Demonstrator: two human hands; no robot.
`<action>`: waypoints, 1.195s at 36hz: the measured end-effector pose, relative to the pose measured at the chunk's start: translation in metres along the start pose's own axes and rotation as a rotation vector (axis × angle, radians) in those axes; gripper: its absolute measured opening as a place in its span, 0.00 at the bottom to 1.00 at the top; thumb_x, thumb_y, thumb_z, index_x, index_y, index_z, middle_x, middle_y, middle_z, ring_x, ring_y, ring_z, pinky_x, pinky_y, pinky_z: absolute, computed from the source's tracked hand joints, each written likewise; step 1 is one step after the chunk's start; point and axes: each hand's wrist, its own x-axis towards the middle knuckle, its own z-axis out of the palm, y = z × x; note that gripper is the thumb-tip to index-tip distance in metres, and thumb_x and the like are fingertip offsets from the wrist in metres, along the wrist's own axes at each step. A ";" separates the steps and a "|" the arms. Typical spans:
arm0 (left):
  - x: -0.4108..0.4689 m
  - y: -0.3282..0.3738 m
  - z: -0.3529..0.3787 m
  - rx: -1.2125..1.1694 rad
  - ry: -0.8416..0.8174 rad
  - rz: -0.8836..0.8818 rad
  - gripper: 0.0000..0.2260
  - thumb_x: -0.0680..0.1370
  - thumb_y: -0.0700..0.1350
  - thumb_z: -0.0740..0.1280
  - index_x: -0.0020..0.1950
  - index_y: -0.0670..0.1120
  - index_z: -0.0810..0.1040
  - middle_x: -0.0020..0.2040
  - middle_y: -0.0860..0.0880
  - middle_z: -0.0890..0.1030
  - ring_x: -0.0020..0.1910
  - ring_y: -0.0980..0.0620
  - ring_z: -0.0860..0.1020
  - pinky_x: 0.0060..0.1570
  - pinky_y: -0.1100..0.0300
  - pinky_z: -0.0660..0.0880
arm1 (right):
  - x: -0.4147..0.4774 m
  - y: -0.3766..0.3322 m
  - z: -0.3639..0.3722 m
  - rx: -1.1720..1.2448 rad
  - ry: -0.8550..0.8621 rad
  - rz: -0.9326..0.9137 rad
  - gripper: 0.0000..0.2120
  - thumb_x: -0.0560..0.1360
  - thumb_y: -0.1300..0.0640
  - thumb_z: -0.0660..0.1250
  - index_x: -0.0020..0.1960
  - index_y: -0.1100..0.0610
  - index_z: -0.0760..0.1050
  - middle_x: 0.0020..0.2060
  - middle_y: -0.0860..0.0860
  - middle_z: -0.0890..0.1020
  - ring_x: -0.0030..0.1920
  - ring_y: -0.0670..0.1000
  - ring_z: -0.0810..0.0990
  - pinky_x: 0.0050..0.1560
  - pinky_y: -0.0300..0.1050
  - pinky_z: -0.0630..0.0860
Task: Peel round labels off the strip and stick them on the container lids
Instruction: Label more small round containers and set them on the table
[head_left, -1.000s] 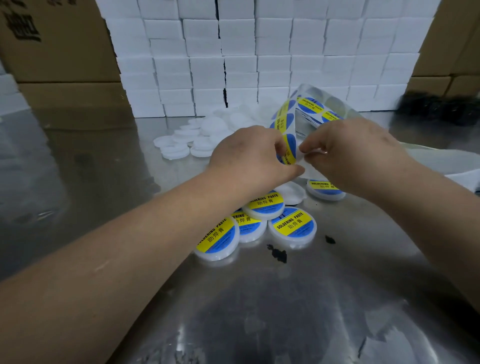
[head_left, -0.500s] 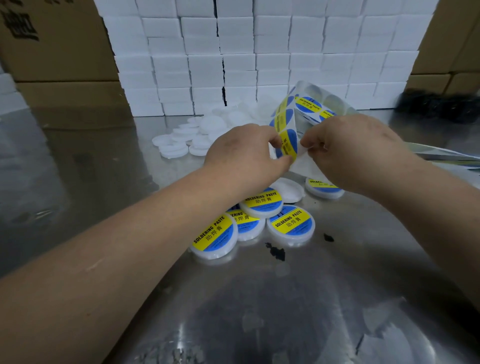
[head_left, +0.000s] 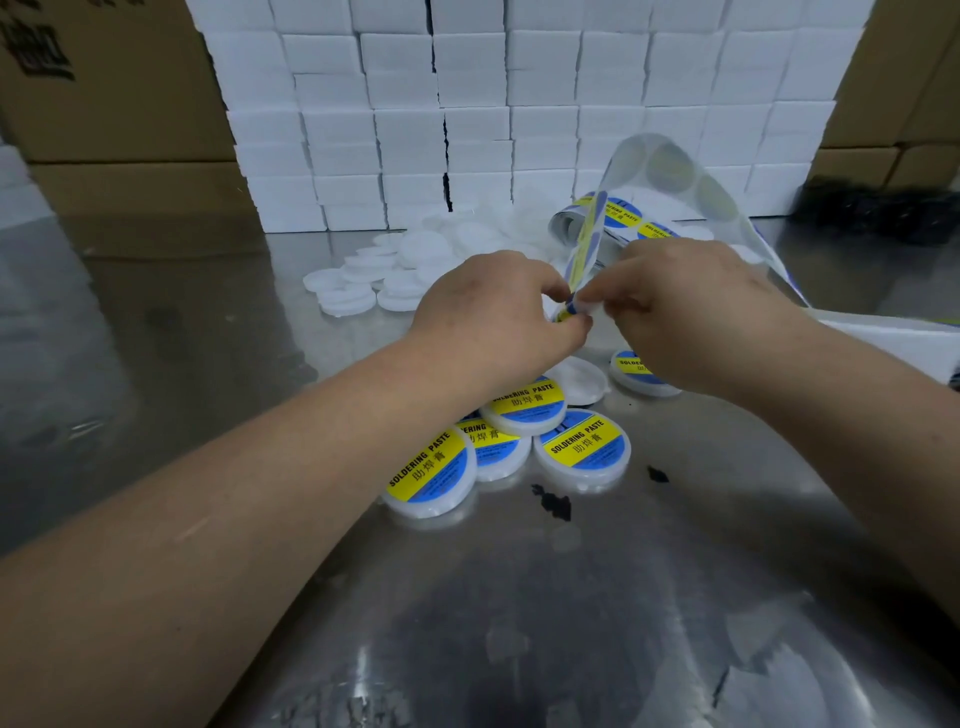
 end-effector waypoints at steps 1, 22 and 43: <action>0.000 0.000 0.000 -0.004 -0.006 0.002 0.13 0.72 0.59 0.64 0.54 0.59 0.78 0.44 0.56 0.71 0.51 0.54 0.73 0.37 0.61 0.62 | 0.000 0.000 0.000 0.003 0.003 0.000 0.18 0.76 0.61 0.56 0.56 0.43 0.78 0.46 0.52 0.79 0.48 0.55 0.74 0.40 0.43 0.61; 0.005 -0.013 -0.001 0.009 0.028 -0.020 0.15 0.73 0.61 0.63 0.52 0.56 0.80 0.45 0.56 0.73 0.50 0.53 0.73 0.43 0.60 0.65 | 0.001 0.000 -0.001 -0.010 -0.037 0.085 0.17 0.75 0.62 0.55 0.56 0.48 0.76 0.52 0.53 0.79 0.55 0.58 0.73 0.48 0.45 0.62; 0.003 -0.032 -0.013 0.042 0.312 -0.036 0.22 0.75 0.64 0.58 0.27 0.51 0.64 0.32 0.54 0.65 0.37 0.51 0.68 0.28 0.62 0.56 | -0.003 -0.010 -0.016 0.160 0.210 0.266 0.23 0.78 0.48 0.53 0.39 0.63 0.77 0.32 0.62 0.76 0.39 0.61 0.73 0.35 0.48 0.65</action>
